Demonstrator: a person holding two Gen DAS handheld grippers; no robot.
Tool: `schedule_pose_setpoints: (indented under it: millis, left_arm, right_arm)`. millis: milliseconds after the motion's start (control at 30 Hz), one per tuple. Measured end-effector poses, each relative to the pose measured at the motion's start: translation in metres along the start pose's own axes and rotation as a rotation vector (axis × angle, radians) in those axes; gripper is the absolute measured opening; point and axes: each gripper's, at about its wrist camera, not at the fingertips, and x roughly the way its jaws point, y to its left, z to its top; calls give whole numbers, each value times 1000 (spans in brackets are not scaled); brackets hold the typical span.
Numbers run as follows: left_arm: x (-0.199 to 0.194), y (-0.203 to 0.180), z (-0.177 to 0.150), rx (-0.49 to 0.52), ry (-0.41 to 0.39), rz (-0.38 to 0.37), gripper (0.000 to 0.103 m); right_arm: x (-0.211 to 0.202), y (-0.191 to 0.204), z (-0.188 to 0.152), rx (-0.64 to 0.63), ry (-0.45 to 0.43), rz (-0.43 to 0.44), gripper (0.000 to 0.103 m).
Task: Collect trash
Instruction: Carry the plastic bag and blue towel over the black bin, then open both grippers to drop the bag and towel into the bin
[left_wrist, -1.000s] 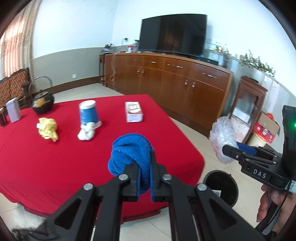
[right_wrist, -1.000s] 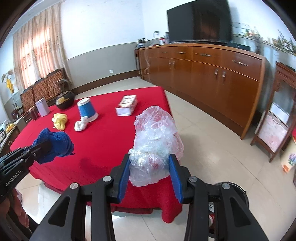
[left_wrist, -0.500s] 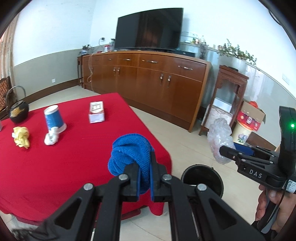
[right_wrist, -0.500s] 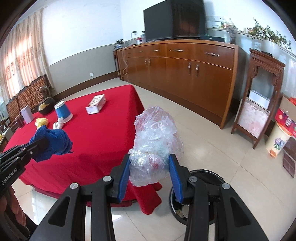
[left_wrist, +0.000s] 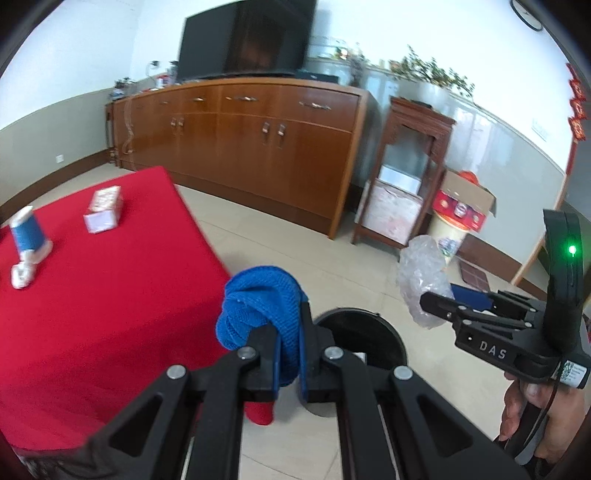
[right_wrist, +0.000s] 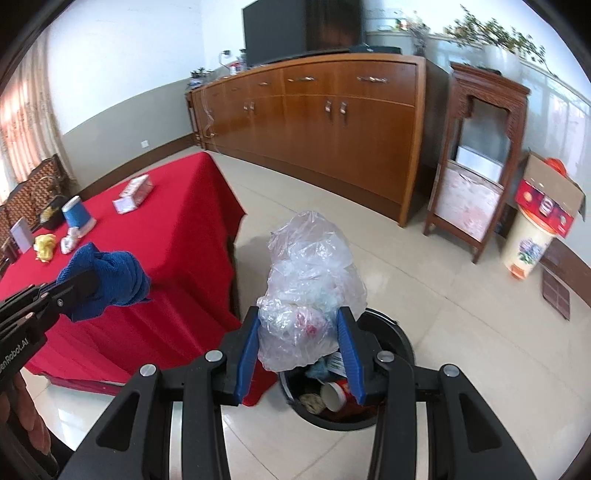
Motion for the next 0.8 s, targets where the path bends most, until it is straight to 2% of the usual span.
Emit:
schedule_pose_setpoints:
  millis: [200,433,800]
  left_arm:
    - [32,-34,-8,28,55,-60,8]
    - [63,-60,-13,43,113,-100,8]
    - [122,-79,-42,45,239,-135,8]
  right_arm:
    - [12,-39,-17,24,45,-38,43]
    - [47,-69,-37,33,123,-66,43]
    - [112,-94,-75,14,237,-25,43]
